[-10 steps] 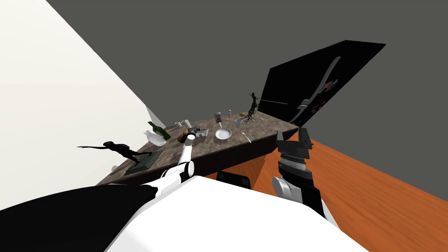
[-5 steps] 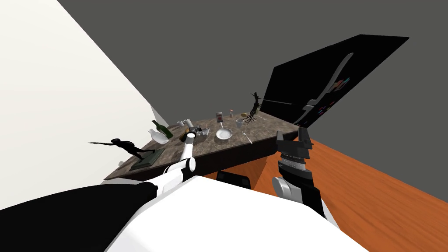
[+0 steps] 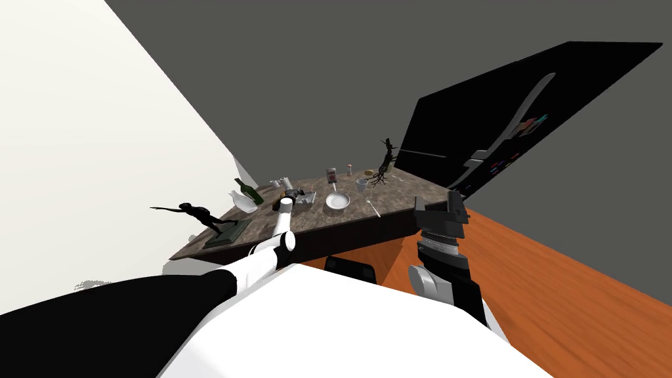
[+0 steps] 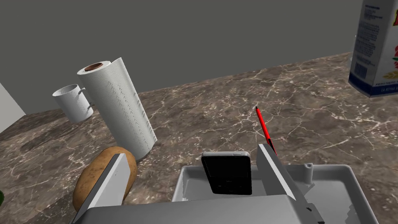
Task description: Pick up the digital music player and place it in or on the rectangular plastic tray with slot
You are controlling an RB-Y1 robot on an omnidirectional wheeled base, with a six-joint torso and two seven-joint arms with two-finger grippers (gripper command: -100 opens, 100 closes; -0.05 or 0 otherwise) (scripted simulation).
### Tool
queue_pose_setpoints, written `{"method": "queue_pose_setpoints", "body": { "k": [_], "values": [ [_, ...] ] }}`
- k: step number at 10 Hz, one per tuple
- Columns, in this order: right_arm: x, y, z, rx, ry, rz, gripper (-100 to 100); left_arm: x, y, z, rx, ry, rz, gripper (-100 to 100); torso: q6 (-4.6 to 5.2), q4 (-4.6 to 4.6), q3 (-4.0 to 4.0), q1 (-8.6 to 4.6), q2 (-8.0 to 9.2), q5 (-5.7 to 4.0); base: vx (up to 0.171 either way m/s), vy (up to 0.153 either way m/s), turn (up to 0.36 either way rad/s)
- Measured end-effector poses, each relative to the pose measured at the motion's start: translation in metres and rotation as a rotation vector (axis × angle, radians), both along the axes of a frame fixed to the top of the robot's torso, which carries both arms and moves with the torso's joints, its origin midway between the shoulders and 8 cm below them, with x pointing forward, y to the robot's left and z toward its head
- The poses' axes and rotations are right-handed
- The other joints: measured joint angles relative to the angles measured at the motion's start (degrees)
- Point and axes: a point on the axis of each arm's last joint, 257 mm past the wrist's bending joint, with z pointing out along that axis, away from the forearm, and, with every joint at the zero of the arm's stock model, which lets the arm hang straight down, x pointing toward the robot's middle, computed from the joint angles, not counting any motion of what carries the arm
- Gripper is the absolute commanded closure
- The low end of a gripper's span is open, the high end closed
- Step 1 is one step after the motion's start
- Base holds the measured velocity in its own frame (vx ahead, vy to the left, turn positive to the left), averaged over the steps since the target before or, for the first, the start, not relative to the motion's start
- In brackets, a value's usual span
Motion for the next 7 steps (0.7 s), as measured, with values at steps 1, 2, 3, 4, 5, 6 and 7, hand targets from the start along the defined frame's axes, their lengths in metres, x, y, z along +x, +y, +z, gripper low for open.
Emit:
{"method": "queue_pose_setpoints", "body": {
  "k": [1,2,3,4,5,6,7],
  "values": [
    [0.000,0.000,0.000,0.000,0.000,0.000,0,0.006,-0.003,0.000,-0.030,-0.006,-0.010,-100,-0.08,-0.01,-0.02,-0.04,-0.04,-0.01,0.019,-0.050,0.172],
    [0.000,0.000,0.000,0.000,0.000,0.000,0,0.012,-0.007,-0.001,-0.046,-0.005,-0.023,-100,0.00,-0.01,-0.03,-0.11,-0.05,-0.02,0.006,-0.026,-0.026],
    [0.000,0.000,0.000,0.000,0.000,0.000,0,0.015,-0.009,-0.001,-0.032,0.004,-0.030,-100,0.02,-0.01,-0.01,-0.06,-0.02,-0.01,-0.002,-0.002,-0.029],
    [0.000,0.000,0.000,0.000,0.000,0.000,0,0.016,-0.010,0.000,-0.007,0.016,-0.034,-100,0.00,0.00,0.01,0.02,0.01,0.00,0.001,-0.026,0.315],
    [0.000,0.000,0.000,0.000,0.000,0.000,0,0.024,-0.015,0.001,-0.035,0.008,-0.049,-100,-0.08,0.00,0.01,-0.02,0.01,0.00,0.011,-0.046,0.171],
    [0.000,0.000,0.000,0.000,0.000,0.000,0,0.031,-0.021,0.003,-0.051,0.006,-0.065,-100,0.01,0.00,-0.01,-0.10,-0.02,-0.02,0.009,-0.027,-0.053],
    [0.000,0.000,0.000,0.000,0.000,0.000,0,0.034,-0.024,0.002,-0.045,0.010,-0.073,-100,0.03,-0.01,-0.01,-0.06,-0.02,-0.01,0.004,-0.005,-0.031]
  ]
}}
